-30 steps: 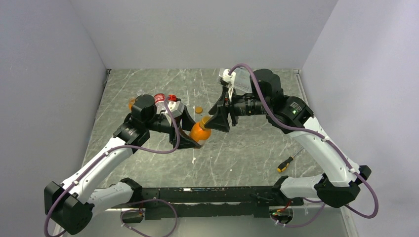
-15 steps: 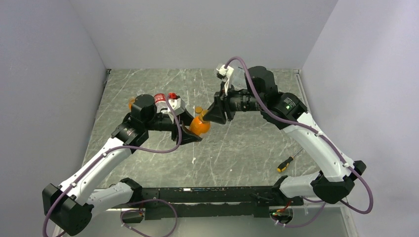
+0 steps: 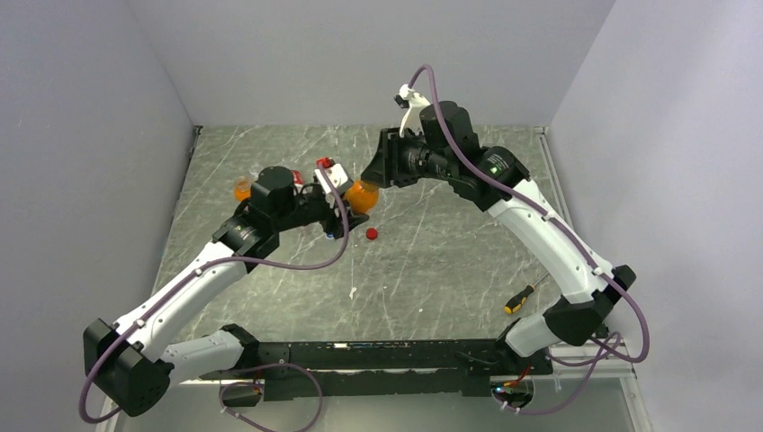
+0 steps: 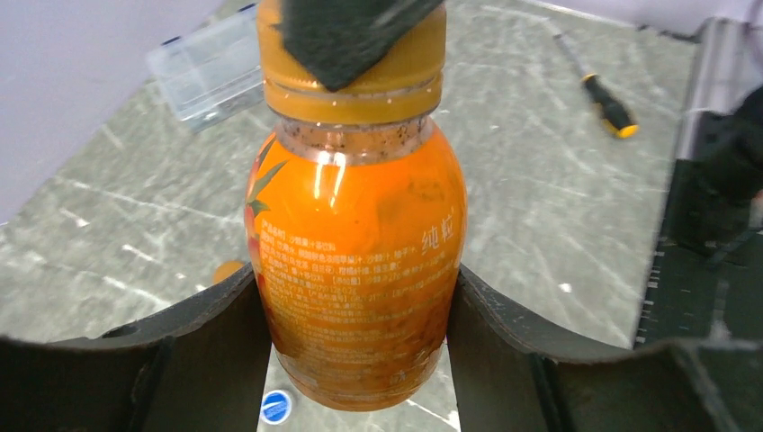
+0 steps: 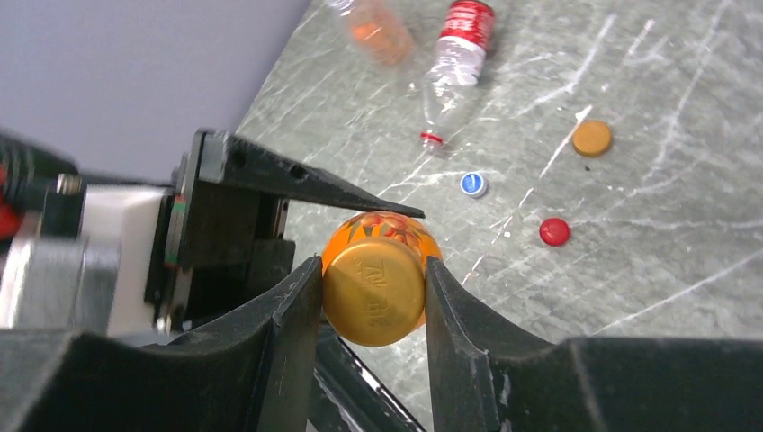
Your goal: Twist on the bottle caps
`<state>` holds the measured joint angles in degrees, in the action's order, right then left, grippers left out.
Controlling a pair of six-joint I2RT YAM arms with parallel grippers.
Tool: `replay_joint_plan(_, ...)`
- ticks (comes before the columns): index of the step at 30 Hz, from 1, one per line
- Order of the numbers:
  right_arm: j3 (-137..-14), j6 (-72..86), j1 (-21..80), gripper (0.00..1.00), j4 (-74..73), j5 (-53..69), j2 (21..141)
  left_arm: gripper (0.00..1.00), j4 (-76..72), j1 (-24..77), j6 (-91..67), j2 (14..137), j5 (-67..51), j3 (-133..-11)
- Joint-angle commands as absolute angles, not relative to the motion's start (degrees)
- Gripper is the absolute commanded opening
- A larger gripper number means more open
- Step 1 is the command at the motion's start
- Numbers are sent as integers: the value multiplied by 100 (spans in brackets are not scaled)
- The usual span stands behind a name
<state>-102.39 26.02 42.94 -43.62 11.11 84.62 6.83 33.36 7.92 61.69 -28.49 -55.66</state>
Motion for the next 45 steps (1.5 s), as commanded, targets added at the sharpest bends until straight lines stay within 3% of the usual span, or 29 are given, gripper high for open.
replay_joint_plan(1, -10174, 4035, 4416, 0, -4650, 682, 8645, 0, -539, 3673, 1384, 6445, -877, -5998)
replay_joint_plan(5, -10035, 4270, 4421, 0, -4396, 456, 8692, 0, -758, 3970, 1605, 6644, -276, -5976)
replay_joint_plan(6, -10069, 4237, 4423, 4, -4386, 409, 8674, 0, -714, 3972, 1589, 6677, -307, -5986)
replay_joint_plan(8, -10165, 4031, 4421, 24, -4422, 216, 8560, 0, -498, 3973, 1469, 6690, -402, -5992)
replay_joint_plan(12, -10260, 3440, 4306, 76, -4380, -120, 8114, 0, -25, 3832, 1162, 6549, -1321, -5887)
replay_joint_plan(14, -10226, 2971, 4167, 95, -4295, -35, 7851, 0, 340, 3585, 875, 6489, -2212, -5870)
replay_joint_plan(15, -10193, 2789, 4091, 99, -4268, 139, 7717, 0, 430, 3429, 730, 6456, -2708, -5848)
replay_joint_plan(21, -9692, 1126, 3854, 99, -4167, 2317, 7097, 0, 750, 2741, 254, 6499, -6049, -5903)
replay_joint_plan(25, -9371, 534, 3848, 97, -4343, 3358, 7006, 0, 958, 2707, 209, 6666, -7438, -6130)
replay_joint_plan(32, -9258, 542, 3863, 87, -3921, 4143, 7191, 0, 963, 2715, 90, 6728, -7906, -6161)
replay_joint_plan(39, -9264, 853, 3880, 86, -3300, 4672, 7393, 0, 1014, 2716, 144, 6768, -7960, -6160)
replay_joint_plan(45, -9263, 993, 3958, 74, -3093, 4880, 7568, 0, 1017, 2716, 163, 6748, -7910, -6152)
